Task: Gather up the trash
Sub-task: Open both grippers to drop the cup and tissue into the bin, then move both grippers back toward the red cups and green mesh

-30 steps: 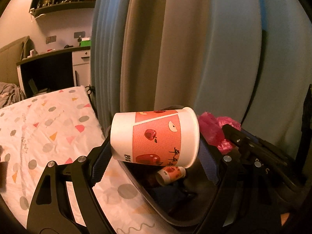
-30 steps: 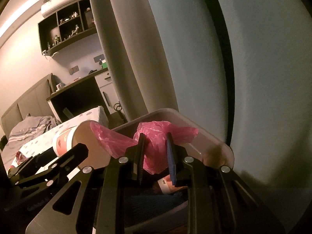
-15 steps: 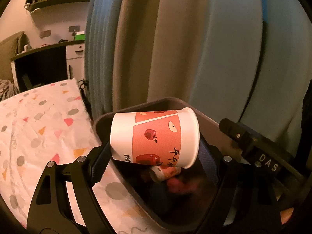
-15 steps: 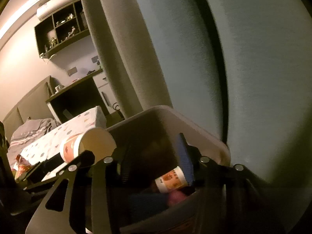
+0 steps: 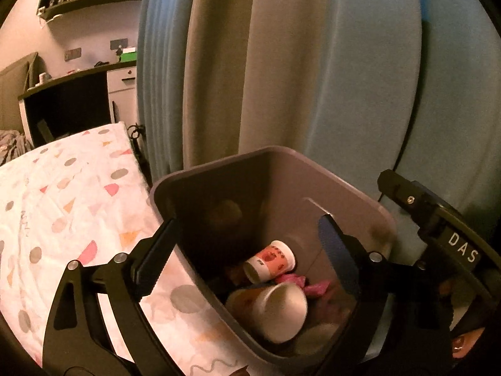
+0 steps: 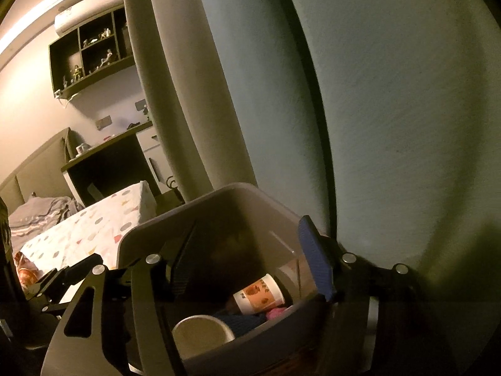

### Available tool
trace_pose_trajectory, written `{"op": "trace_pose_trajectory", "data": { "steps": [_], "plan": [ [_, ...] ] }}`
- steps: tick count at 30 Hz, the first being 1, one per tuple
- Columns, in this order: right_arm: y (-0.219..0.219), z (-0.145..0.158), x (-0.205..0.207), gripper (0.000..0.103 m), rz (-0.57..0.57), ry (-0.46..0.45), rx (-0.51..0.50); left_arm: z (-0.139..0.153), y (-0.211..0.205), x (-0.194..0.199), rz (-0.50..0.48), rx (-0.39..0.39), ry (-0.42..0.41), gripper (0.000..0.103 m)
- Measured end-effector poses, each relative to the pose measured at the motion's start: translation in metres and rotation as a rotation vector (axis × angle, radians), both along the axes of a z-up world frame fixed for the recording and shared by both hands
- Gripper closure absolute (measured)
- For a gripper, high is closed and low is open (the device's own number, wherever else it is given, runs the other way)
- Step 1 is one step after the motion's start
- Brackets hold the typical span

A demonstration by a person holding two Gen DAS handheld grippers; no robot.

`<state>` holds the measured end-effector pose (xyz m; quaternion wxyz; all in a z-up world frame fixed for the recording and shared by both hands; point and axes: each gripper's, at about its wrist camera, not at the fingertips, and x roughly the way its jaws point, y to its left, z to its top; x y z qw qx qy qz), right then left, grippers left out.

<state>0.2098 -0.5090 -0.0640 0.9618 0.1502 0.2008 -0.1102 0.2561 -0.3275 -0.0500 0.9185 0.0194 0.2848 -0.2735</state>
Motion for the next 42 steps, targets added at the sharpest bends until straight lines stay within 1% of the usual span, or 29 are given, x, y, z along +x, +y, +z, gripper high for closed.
{"op": "trace_pose_trajectory", "data": {
  "steps": [2,8,12,16,20,25,28,32,37,42],
  "plan": [
    [0.001,0.001,-0.002,0.040,-0.004,-0.002,-0.004,0.002,0.003,-0.002,0.006,0.000,-0.006,0.013],
    [0.006,0.004,-0.008,0.033,0.000,-0.008,-0.020,0.012,0.021,-0.015,0.048,0.006,-0.040,0.013],
    [0.016,0.008,-0.017,0.029,0.012,-0.016,-0.036,0.016,0.042,-0.027,0.102,0.015,-0.053,0.013],
    [0.033,0.012,-0.027,0.026,0.016,-0.031,-0.070,0.021,0.064,-0.040,0.167,0.031,-0.083,0.013],
    [0.052,0.016,-0.035,0.023,0.018,-0.044,-0.097,0.025,0.090,-0.052,0.237,0.037,-0.085,0.013],
    [0.079,0.021,-0.039,0.022,0.087,-0.044,-0.091,0.029,0.132,-0.068,0.334,0.033,-0.091,0.013],
    [0.101,0.023,-0.041,0.022,0.141,-0.048,-0.089,0.030,0.165,-0.077,0.400,0.032,-0.101,0.013],
    [0.140,0.026,-0.041,0.021,0.214,-0.049,-0.092,0.026,0.212,-0.086,0.504,0.062,-0.110,0.013],
    [0.198,0.028,-0.035,0.022,0.330,-0.048,-0.106,0.023,0.278,-0.093,0.639,0.059,-0.088,0.013],
    [0.252,0.028,-0.028,0.022,0.433,-0.048,-0.114,0.019,0.335,-0.101,0.743,0.071,-0.074,0.013]
  ]
}}
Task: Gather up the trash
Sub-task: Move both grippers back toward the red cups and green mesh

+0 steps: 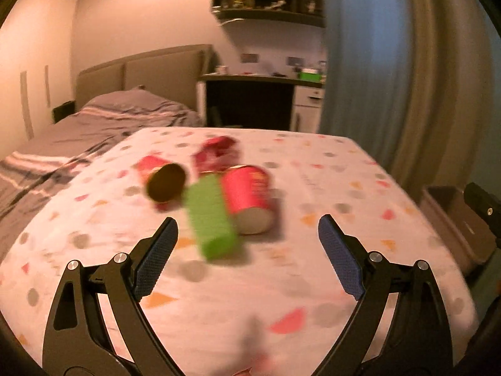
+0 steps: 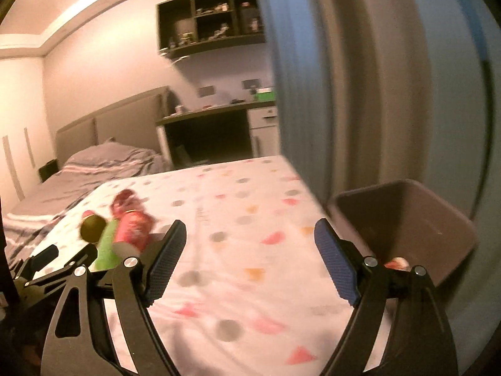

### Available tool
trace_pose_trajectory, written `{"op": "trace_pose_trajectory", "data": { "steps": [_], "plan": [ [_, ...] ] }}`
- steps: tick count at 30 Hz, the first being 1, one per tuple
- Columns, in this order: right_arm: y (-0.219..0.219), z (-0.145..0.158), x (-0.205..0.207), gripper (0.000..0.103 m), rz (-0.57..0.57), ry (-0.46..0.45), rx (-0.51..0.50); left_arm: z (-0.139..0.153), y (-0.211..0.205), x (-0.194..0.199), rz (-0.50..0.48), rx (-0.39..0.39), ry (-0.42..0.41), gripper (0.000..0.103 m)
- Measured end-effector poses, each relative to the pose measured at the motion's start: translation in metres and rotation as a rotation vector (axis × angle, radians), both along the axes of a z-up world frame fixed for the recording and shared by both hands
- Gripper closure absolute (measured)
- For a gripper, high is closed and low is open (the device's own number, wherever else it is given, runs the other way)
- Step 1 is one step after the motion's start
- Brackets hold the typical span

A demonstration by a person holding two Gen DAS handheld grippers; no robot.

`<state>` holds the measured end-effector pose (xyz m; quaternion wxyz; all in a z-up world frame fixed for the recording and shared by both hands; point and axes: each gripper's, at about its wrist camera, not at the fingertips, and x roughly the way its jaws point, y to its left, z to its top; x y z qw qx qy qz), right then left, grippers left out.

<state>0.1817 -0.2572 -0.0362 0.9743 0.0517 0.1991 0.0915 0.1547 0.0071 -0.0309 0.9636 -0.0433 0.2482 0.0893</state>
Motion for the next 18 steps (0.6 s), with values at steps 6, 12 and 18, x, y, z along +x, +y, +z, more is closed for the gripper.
{"op": "trace_pose_trajectory", "data": {
  "steps": [6,12,18],
  "plan": [
    [0.051,-0.005,0.011,0.022,0.081,0.025,-0.007,-0.004,0.047,-0.007,0.077,-0.008,0.006,0.013],
    [0.094,-0.012,0.030,0.022,0.155,0.060,-0.029,-0.008,0.080,-0.007,0.137,-0.027,0.005,0.013],
    [0.138,-0.026,0.055,0.022,0.215,0.113,-0.074,-0.006,0.105,-0.001,0.188,-0.048,-0.001,0.013]
  ]
}}
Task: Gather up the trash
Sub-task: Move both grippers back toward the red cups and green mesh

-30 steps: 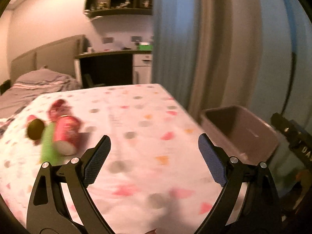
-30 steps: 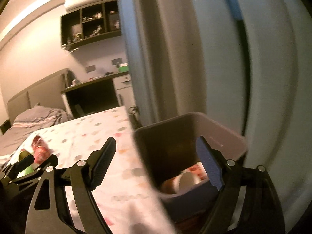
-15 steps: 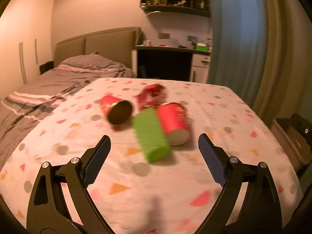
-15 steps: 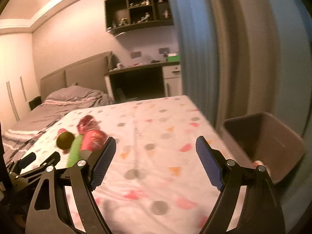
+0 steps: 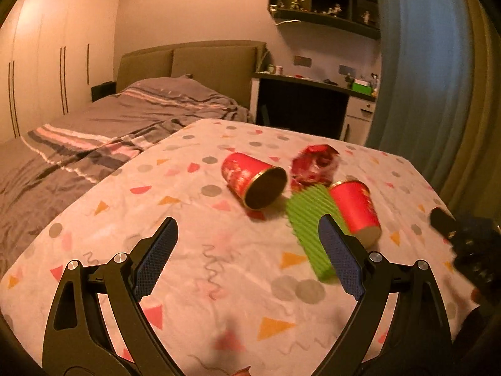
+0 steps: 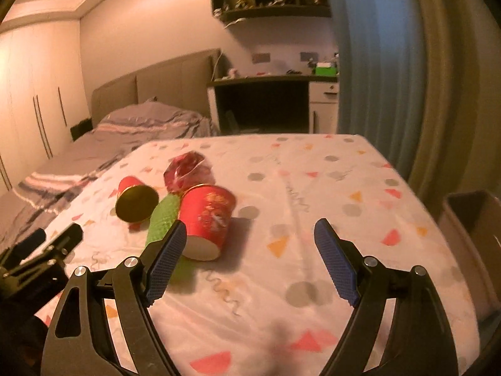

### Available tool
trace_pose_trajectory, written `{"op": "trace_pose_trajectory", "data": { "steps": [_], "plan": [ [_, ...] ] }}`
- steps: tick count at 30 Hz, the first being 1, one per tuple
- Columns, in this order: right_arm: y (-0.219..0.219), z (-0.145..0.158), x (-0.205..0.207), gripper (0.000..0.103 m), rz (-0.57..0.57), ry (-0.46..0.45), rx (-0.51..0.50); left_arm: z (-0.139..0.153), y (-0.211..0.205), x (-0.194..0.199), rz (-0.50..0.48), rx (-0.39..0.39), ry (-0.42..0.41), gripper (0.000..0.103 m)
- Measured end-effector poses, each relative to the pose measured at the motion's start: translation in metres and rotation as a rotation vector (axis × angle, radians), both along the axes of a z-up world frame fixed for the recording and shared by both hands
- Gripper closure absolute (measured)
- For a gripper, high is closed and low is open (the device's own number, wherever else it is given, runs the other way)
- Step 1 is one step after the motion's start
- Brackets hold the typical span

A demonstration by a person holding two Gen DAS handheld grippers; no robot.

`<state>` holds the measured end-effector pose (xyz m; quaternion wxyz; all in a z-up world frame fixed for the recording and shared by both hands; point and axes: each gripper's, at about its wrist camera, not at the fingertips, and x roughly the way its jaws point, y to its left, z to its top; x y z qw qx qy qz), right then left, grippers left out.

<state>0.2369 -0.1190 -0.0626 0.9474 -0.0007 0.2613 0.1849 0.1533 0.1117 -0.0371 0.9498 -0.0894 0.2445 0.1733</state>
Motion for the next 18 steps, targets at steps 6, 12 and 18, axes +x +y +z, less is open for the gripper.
{"op": "trace_pose_trajectory", "data": {
  "steps": [6,12,18],
  "plan": [
    [0.030,-0.013,0.034,0.029,0.022,0.085,-0.012,0.000,0.013,0.007,0.020,-0.007,-0.004,0.013],
    [0.051,-0.026,0.056,0.035,0.036,0.148,-0.025,-0.002,0.023,0.012,0.032,-0.024,-0.009,0.013],
    [0.066,-0.034,0.066,0.036,0.080,0.196,-0.023,-0.007,0.022,0.016,0.013,-0.031,-0.001,0.013]
  ]
}}
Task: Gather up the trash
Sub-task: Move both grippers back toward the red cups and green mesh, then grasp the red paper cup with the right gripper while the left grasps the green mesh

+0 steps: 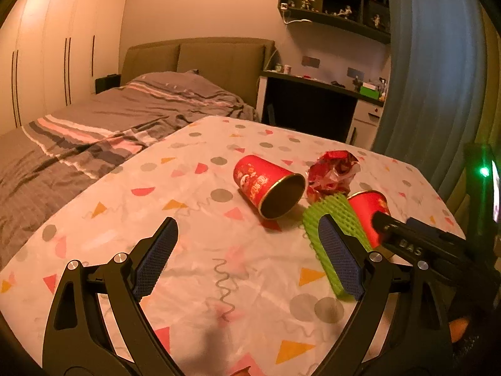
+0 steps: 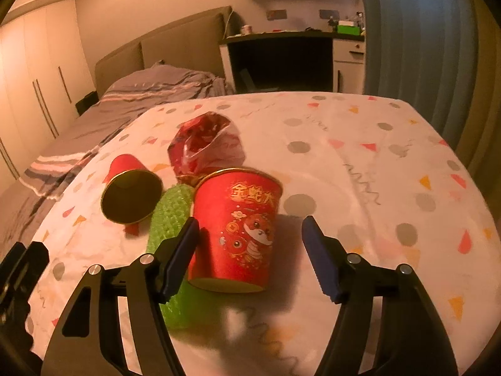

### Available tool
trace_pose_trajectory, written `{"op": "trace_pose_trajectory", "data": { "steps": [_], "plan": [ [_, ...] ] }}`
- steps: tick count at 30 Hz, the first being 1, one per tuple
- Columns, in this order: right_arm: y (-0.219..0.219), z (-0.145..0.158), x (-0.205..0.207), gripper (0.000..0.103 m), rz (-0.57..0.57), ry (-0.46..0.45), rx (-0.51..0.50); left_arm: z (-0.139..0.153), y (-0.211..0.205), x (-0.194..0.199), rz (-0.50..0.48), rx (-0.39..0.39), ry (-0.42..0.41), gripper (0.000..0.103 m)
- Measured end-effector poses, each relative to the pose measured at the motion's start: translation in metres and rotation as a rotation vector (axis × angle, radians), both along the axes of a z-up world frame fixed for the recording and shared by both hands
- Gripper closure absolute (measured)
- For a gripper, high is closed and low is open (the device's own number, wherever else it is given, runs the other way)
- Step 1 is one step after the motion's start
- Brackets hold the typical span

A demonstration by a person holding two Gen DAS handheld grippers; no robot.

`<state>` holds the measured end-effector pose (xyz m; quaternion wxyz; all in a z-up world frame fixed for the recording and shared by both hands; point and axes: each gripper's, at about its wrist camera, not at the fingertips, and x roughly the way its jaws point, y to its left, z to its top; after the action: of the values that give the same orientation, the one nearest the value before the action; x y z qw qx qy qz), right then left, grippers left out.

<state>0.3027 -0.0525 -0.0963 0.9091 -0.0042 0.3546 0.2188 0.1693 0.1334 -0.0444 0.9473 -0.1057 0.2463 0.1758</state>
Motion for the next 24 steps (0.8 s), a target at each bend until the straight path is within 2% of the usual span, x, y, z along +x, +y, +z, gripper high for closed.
{"op": "trace_pose_trajectory", "data": {
  "steps": [6,8,13,24],
  "plan": [
    [0.010,-0.005,0.003,0.039,0.028,0.029,-0.007,-0.003,-0.003,0.001,-0.021,-0.006,0.004,0.013],
    [0.012,-0.007,0.003,0.047,0.031,0.038,-0.013,-0.003,-0.005,0.001,-0.028,-0.007,0.007,0.013],
    [0.009,-0.007,-0.001,0.049,0.025,0.016,-0.023,-0.003,-0.009,0.001,-0.047,-0.012,0.007,0.013],
    [-0.060,0.022,-0.030,0.049,-0.067,-0.087,0.031,0.003,-0.039,0.021,-0.131,-0.049,0.012,0.013]
  ]
}}
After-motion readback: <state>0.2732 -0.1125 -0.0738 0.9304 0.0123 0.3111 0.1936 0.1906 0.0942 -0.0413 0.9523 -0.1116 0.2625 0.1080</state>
